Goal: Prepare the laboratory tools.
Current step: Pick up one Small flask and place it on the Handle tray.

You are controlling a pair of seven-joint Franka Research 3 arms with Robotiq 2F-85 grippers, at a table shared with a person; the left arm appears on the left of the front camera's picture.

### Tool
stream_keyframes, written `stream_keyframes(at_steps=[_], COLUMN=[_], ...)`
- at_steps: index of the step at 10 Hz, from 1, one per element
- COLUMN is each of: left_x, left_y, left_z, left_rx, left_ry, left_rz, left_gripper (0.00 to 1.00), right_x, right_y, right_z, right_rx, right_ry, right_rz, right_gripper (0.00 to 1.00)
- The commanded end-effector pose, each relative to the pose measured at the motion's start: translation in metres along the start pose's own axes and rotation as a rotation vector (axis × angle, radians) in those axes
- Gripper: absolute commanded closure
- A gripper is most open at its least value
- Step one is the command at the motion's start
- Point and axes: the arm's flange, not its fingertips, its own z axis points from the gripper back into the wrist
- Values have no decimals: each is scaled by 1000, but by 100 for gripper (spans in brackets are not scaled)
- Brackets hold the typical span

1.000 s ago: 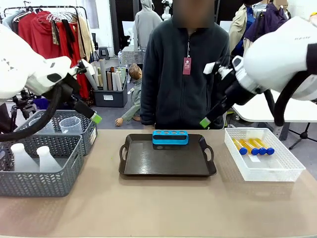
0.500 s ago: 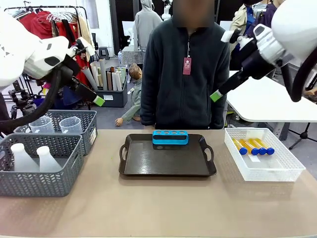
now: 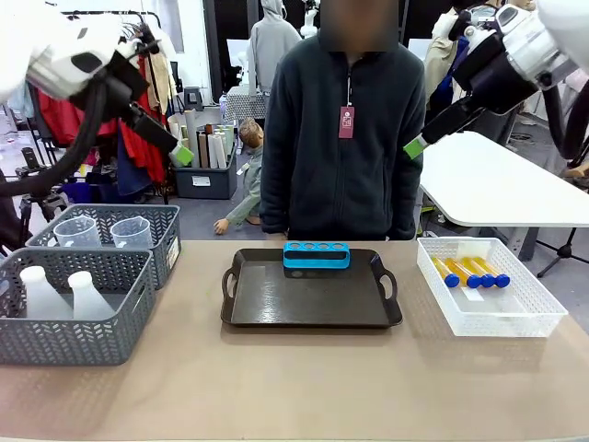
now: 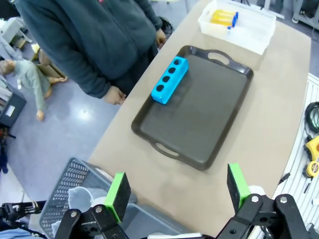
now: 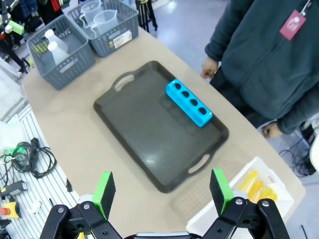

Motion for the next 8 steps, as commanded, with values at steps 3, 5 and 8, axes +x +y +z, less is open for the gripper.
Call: stream_keyframes(at_steps=[3,5,8], left_x=[22,20,21], left_y=[8,11,9], left_z=[14,12,12], left_rx=[3,-12,-4], left_ry=[40,31,26], left_rz=[8,17,1], left_gripper=[0,0,0], right_x=[2,1,-4], right_y=[-12,-16,-16], right_z=[16,18,16], right_rx=[-16,-29,-20], right_ry=[44,51,28], right_rz=[-11,-20,-21], right_gripper=[0,0,0])
